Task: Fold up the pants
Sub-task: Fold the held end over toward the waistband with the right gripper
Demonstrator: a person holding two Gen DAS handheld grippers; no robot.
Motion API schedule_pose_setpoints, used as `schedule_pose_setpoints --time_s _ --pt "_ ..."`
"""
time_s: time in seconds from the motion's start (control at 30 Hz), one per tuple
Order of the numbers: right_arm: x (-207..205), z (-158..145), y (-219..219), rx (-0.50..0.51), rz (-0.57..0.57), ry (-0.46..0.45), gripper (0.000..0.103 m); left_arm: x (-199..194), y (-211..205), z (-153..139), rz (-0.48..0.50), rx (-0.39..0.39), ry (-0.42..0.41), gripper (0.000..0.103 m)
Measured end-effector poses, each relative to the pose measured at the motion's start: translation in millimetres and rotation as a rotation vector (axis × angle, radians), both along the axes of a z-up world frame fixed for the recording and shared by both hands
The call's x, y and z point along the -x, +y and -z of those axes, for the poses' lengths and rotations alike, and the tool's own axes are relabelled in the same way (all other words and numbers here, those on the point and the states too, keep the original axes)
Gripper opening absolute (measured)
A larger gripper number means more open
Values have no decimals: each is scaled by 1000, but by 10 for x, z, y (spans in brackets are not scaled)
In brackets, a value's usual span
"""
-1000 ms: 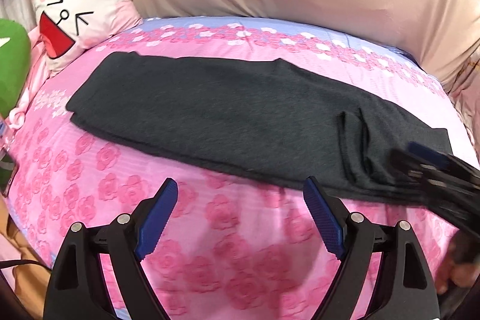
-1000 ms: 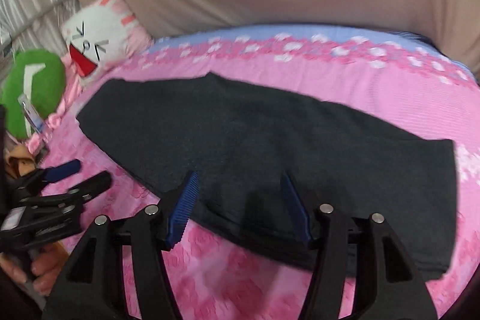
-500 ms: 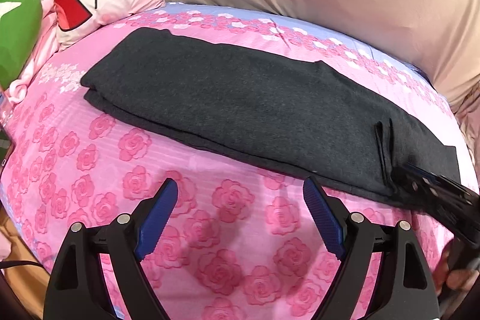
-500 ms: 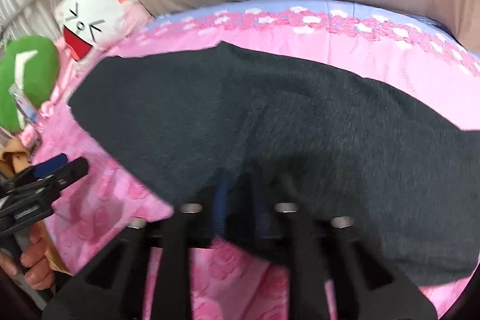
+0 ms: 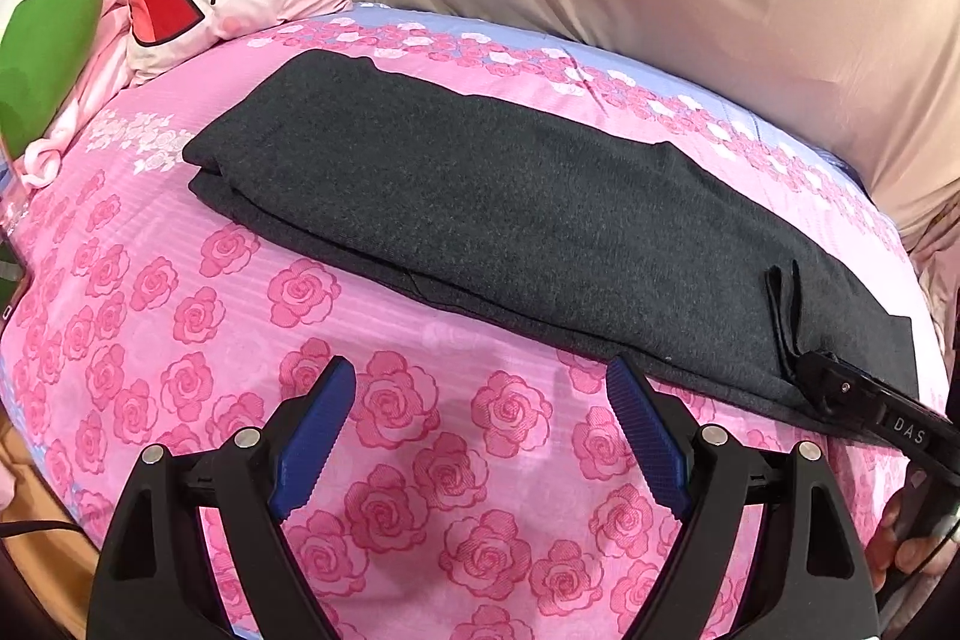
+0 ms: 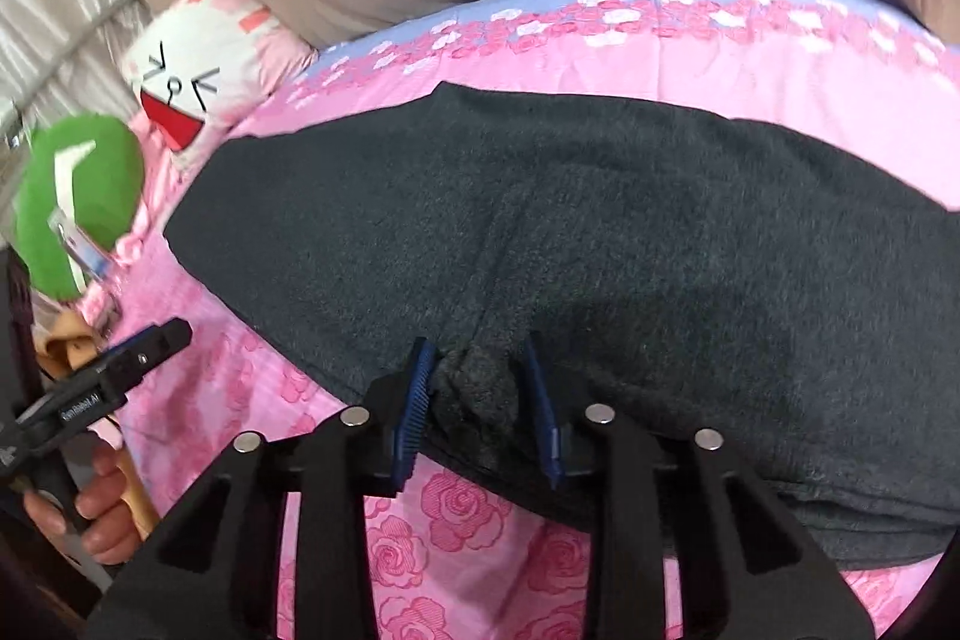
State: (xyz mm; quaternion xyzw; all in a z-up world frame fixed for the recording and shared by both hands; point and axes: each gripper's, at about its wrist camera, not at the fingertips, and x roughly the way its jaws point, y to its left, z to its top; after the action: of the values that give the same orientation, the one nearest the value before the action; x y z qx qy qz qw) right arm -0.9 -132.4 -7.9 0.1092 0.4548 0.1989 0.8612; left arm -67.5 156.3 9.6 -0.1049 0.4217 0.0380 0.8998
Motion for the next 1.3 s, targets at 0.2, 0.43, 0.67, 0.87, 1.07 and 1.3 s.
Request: schedule_pose_setpoints --time_s 0.2,0.43,0.67,0.87,1.07,1.3 --pt "105 -55 346 278 10 -98 14 14 -22 -8 21 0 -3 83" --pt "66 -1063 -95 -35 125 -255 12 48 43 -66 29 -10 -21 83" --pt "-396 -184 829 96 -97 -25 34 -63 303 -89 -27 60 -11 83" --pt "59 -483 251 83 37 -168 53 -72 876 -128 -143 60 -12 83" --pt "335 -513 -1142 211 410 -134 65 -314 1568 -89 -296 173 -12 83" --pt "555 47 -2009 -5 558 42 68 -772 1885 113 -339 393 22 83"
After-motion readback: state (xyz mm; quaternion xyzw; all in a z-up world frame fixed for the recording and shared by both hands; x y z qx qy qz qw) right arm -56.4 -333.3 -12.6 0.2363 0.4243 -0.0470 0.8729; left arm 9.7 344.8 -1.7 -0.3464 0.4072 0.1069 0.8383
